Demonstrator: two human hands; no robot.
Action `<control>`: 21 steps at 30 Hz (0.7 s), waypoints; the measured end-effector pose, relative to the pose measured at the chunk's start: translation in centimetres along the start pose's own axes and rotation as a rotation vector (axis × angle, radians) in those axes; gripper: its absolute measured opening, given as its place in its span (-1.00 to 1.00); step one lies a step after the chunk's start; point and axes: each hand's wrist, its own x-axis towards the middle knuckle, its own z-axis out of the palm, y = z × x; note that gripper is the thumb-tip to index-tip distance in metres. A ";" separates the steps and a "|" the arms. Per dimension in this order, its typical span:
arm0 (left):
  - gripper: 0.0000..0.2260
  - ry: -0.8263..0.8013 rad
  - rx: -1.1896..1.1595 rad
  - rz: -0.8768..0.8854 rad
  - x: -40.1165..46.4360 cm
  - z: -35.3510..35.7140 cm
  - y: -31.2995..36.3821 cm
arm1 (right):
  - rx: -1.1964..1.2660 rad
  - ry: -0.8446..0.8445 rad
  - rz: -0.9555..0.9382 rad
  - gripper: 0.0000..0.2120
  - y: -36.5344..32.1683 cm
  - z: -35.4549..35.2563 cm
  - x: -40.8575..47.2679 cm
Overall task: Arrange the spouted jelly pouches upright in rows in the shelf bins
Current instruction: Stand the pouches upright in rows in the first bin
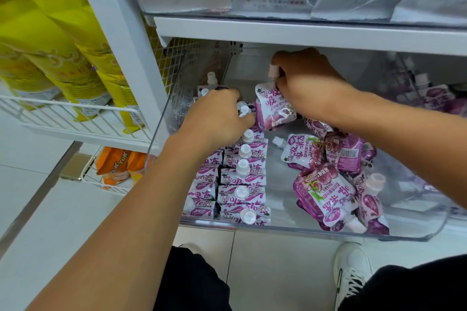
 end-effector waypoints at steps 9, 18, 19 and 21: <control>-0.67 0.003 -0.108 0.058 -0.2 0.3 -1.2 | 0.230 -0.450 0.101 -0.67 2.6 -1.9 -0.3; -0.87 0.062 -0.158 0.023 -0.5 0.6 -0.6 | 0.016 0.047 -0.127 -0.95 2.7 -0.4 0.1; -0.88 0.065 -0.150 0.021 -0.5 0.6 -0.5 | -0.013 0.020 -0.158 -0.95 2.7 0.1 0.7; -0.88 0.074 -0.144 0.009 -0.5 0.6 -0.5 | -0.040 -0.033 -0.171 -0.94 2.5 1.0 1.9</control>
